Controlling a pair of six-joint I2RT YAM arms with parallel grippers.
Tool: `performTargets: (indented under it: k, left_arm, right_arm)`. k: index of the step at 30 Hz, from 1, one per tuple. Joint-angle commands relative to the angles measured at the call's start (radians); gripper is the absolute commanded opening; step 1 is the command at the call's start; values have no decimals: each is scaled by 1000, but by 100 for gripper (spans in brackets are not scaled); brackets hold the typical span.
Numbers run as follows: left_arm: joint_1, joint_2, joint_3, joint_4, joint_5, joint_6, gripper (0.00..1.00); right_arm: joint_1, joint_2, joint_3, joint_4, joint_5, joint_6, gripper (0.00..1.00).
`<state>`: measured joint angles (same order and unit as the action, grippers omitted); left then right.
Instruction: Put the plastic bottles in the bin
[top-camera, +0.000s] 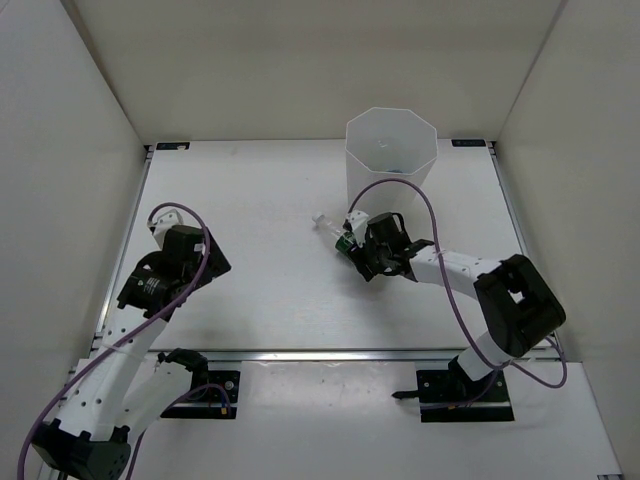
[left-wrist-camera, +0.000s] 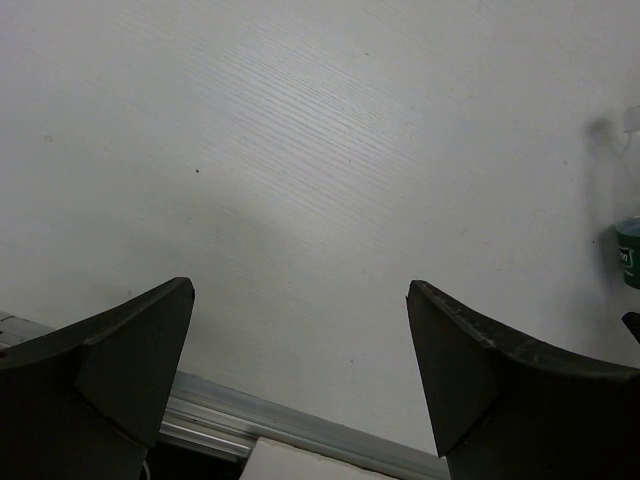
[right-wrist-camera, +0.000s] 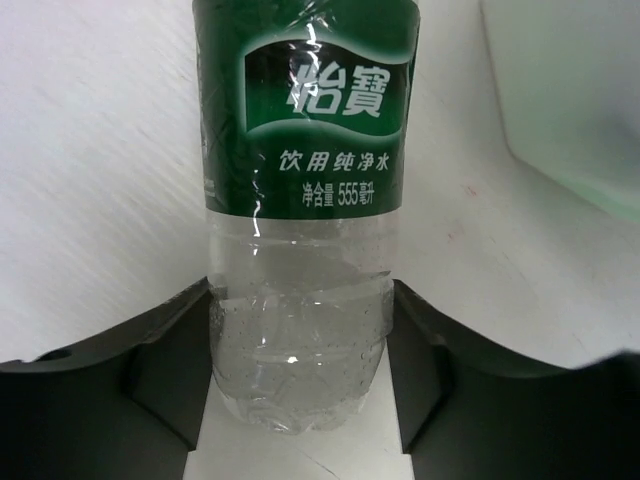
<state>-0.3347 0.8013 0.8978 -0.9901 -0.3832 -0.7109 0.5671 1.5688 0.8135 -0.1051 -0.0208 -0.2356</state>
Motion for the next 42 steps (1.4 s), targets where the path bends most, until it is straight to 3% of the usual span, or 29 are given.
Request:
performTargets:
  k: [1, 5, 10, 16, 20, 25, 28, 33, 39, 42]
  left_arm:
    - [0, -17, 24, 5, 4, 4, 99]
    - [2, -43, 29, 2, 9, -1, 99]
    - [0, -57, 21, -1, 9, -13, 99]
    - [2, -31, 4, 47, 58, -13, 98]
    - [-10, -20, 16, 77, 75, -13, 99]
    - [-7, -14, 21, 71, 60, -4, 99]
    - [6, -7, 23, 62, 56, -4, 99]
    - [11, 22, 52, 53, 23, 7, 98]
    - [20, 68, 69, 68, 27, 28, 99]
    - [11, 88, 76, 82, 35, 34, 99]
  right_arm:
    - [23, -42, -22, 93, -7, 16, 51]
    - [57, -110, 9, 41, -10, 44, 39]
    - [174, -314, 42, 24, -28, 35, 42]
    - [254, -428, 268, 30, -48, -39, 46]
    - [127, -380, 407, 61, -48, -103, 47]
    - [-184, -274, 496, 165, -258, -9, 48]
    - [-254, -208, 504, 214, -301, -4, 50]
    - [-317, -107, 526, 235, -337, 13, 59]
    - [-320, -96, 569, 211, -237, -27, 99]
    - [-315, -121, 582, 211, -177, -21, 99]
